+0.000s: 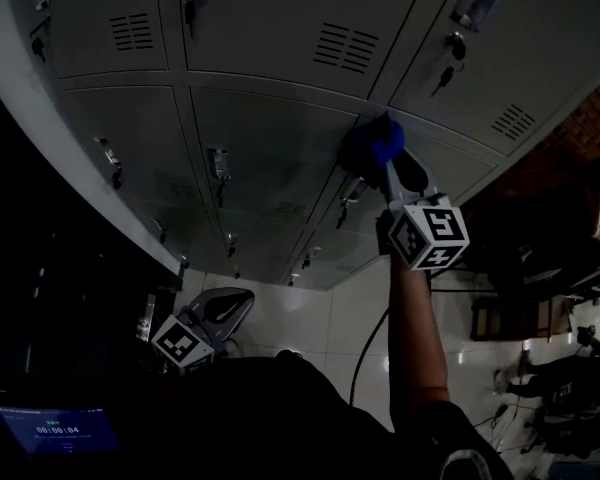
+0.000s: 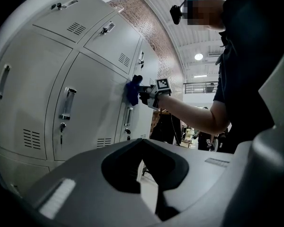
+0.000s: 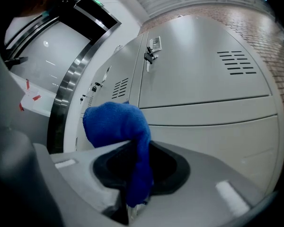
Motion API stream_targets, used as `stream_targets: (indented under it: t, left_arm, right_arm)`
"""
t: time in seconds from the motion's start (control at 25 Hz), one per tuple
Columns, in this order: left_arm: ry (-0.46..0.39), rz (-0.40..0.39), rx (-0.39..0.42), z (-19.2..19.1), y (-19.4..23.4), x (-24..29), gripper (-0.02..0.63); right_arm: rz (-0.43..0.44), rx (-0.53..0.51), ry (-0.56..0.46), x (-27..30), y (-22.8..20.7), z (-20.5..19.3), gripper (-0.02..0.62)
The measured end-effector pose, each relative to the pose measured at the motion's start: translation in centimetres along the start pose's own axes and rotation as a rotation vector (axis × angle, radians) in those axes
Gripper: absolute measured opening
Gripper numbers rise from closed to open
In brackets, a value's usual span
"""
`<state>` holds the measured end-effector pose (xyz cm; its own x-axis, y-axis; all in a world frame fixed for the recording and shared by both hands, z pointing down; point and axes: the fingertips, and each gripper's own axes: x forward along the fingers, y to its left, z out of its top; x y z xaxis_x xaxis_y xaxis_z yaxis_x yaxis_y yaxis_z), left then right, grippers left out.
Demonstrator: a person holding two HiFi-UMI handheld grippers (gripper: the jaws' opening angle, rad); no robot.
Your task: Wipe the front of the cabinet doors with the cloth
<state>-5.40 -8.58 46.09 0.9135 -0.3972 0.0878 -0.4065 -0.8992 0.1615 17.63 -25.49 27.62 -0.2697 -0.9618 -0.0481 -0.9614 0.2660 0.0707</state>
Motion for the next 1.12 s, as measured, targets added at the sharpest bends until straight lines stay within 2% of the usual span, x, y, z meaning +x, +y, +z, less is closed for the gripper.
stream_targets:
  t: [0.36,0.64,1.12]
  left_arm:
    - [0.025,-0.043,0.014,-1.2,-0.5,1.9,0.000]
    - [0.013,-0.088,0.008,-1.1,-1.4,3.6,0.000]
    - [0.031,-0.118,0.004,-1.4,-2.3,5.3,0.000]
  right_arm:
    - [-0.059,-0.001,0.022,-2.2,-3.8,0.0,0.069]
    - [-0.132,0.005,0.043,-5.0,-8.4,-0.3,0.069]
    - [-0.277,-0.017,0.071,-9.7,-15.6,-0.8,0.069]
